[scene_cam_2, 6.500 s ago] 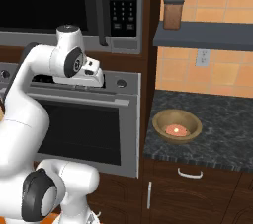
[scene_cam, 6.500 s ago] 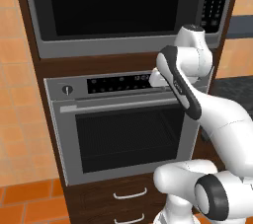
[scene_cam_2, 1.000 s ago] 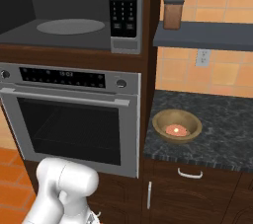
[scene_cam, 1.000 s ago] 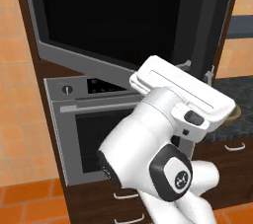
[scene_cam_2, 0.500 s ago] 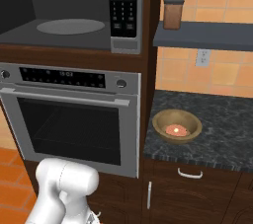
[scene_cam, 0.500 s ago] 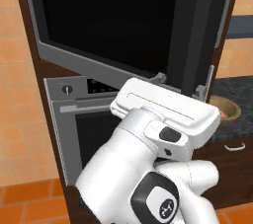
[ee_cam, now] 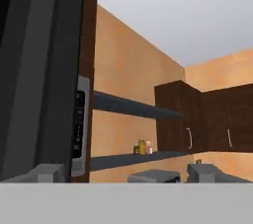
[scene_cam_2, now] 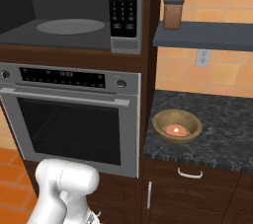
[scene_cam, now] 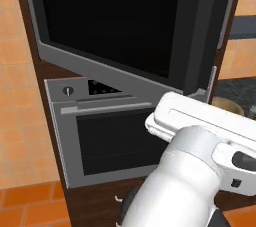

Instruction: Open the microwave, place the bowl with waffle inside the microwave, then close the microwave door and turn it on.

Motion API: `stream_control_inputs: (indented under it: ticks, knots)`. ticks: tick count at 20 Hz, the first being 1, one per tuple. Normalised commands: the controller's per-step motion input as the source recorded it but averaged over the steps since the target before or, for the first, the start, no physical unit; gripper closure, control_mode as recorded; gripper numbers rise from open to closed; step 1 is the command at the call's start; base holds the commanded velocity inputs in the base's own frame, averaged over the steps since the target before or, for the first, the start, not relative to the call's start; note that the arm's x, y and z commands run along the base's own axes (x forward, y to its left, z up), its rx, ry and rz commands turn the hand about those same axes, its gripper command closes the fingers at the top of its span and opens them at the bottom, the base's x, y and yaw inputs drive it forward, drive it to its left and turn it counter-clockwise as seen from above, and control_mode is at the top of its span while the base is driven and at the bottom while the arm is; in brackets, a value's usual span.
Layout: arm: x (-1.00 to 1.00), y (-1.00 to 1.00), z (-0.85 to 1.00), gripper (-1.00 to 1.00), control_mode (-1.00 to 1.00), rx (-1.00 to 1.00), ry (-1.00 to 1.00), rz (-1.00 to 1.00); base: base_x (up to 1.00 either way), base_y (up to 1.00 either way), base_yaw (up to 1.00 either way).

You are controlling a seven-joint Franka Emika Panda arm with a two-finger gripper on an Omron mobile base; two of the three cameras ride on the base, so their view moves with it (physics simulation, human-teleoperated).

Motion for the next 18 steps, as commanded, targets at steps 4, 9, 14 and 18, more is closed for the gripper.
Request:
stream_control_inputs:
  ticks: [4,9,14,18]
  knots:
    - [0.00,-0.45,-0.18,-1.00,-1.00,0.36,0.26,0.55,0.00,0.00,0.00]
    - [-0.05,-0.01,-0.30,-1.00,-1.00,0.09,0.26,0.86,0.00,0.00,0.00]
    - [0.12,-0.05,-0.15,-1.00,-1.00,0.05,0.23,0.86,0.00,0.00,0.00]
    - [0.97,-0.27,0.01,-1.00,-1.00,0.11,0.18,0.59,0.00,0.00,0.00]
